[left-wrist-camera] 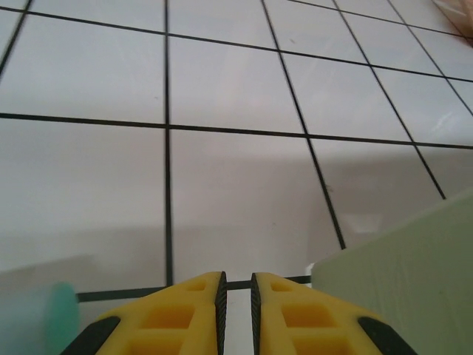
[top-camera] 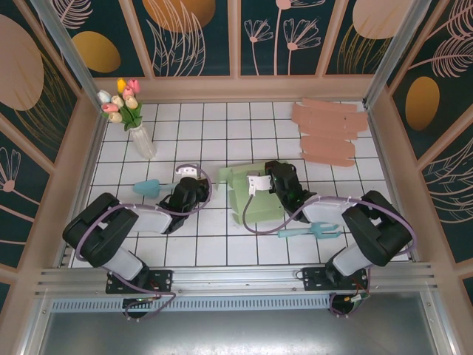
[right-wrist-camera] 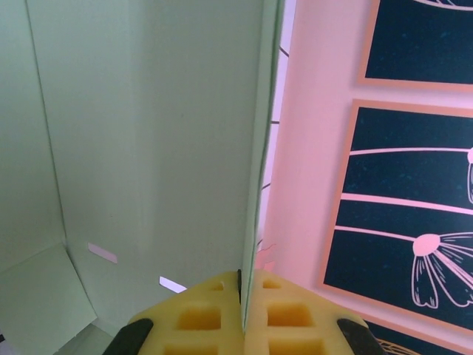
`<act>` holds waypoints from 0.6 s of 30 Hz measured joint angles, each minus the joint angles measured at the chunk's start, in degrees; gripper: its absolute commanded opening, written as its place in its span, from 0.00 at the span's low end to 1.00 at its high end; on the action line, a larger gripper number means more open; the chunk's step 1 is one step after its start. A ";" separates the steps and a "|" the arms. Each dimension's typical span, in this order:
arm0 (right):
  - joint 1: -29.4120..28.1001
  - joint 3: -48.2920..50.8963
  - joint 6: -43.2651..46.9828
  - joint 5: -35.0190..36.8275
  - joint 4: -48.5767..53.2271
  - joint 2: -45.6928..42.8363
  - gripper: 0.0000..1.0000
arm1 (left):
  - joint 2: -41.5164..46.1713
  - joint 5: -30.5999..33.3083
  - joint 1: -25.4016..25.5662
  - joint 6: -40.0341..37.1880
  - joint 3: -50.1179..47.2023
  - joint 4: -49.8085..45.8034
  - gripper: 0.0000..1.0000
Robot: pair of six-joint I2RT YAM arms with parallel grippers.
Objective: Fold the paper box
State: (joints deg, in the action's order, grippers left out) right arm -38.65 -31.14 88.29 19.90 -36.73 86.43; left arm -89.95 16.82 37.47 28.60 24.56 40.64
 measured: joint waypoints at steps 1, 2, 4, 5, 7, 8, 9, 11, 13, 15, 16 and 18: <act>0.00 0.09 0.31 0.00 -0.59 0.20 0.00 | -0.46 -0.87 0.00 -0.55 0.33 0.66 0.20; 0.02 0.17 0.39 -0.02 -0.92 0.31 0.00 | -0.74 -1.62 0.00 -1.03 0.57 1.27 0.20; 0.02 0.33 0.85 -0.02 -1.57 0.42 0.00 | -1.29 -3.21 0.00 -2.32 0.90 3.10 0.21; 0.00 0.42 1.03 -0.02 -1.73 0.42 0.00 | -1.51 -4.07 0.00 -2.97 1.01 3.80 0.21; 0.02 0.57 1.44 0.00 -2.23 0.48 0.00 | -2.16 -5.92 0.00 -4.52 1.27 5.33 0.22; 0.02 0.63 1.62 0.02 -2.56 0.61 0.00 | -2.54 -6.62 0.00 -5.14 1.40 5.92 0.23; 0.02 0.79 1.84 0.04 -3.32 0.85 0.00 | -2.95 -7.72 0.00 -5.97 1.62 6.49 0.23; 0.02 1.29 2.40 0.24 -5.22 1.46 0.00 | -3.67 -9.44 0.00 -7.19 1.99 7.26 0.23; 0.02 1.95 3.30 1.01 -8.41 2.71 0.00 | -4.28 -11.41 0.00 -8.28 2.49 7.76 0.23; 0.02 2.12 4.11 1.84 -11.32 4.33 0.00 | -4.57 -12.96 0.00 -9.16 2.80 8.33 0.24; 0.02 2.12 4.48 2.45 -12.68 5.09 0.00 | -4.61 -13.68 0.00 -9.57 2.84 8.57 0.24; 0.00 2.29 5.01 3.06 -14.82 6.01 0.00 | -4.59 -14.78 0.00 -10.32 2.89 8.94 0.24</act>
State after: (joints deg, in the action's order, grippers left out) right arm -38.65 -28.84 93.30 22.96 -51.55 92.44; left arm -94.54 2.04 37.47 18.28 27.44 49.58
